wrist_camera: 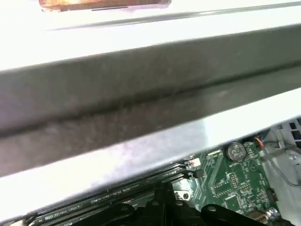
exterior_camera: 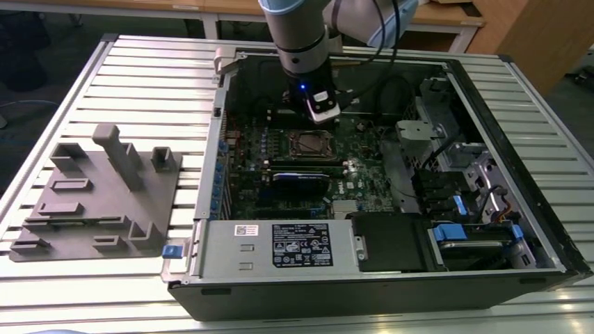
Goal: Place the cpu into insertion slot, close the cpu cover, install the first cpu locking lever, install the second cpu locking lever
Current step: 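Install the first cpu locking lever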
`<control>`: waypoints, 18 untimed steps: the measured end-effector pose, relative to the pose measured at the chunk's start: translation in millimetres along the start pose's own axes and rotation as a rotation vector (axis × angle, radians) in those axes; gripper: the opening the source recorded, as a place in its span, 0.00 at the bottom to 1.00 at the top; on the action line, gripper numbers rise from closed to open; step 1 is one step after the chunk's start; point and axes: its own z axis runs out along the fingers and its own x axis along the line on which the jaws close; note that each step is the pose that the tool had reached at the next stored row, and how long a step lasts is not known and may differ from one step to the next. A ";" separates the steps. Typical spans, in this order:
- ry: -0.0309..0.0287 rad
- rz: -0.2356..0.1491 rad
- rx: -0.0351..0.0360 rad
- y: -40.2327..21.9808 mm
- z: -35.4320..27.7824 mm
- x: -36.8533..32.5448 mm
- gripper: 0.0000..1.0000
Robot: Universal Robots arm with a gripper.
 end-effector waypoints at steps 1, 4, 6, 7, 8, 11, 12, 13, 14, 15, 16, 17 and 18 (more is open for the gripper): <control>0.0003 0.000 0.0002 0.6 -2.5 -0.7 0.11; 0.0007 0.000 0.0003 1.8 -7.8 -2.0 0.11; 0.0008 0.000 0.0002 2.2 -9.3 -2.4 0.11; 0.0007 0.000 0.0002 2.4 -10.3 -2.6 0.11; 0.0007 0.000 0.0003 2.6 -11.2 -2.8 0.11; 0.0006 0.000 -0.0001 2.7 -11.5 -2.9 0.11; 0.0006 0.000 0.0000 2.8 -11.5 -3.0 0.11; 0.0007 0.000 0.0002 2.7 -11.7 -3.0 0.11; 0.0007 0.000 0.0002 2.7 -11.7 -3.0 0.11; 0.0007 0.000 0.0002 2.8 -11.7 -3.0 0.11; 0.0007 0.000 0.0001 2.8 -11.8 -3.0 0.11; 0.0007 0.000 0.0012 2.8 -11.8 -3.0 0.11; 0.0012 -0.001 0.0045 2.8 -11.9 -3.1 0.11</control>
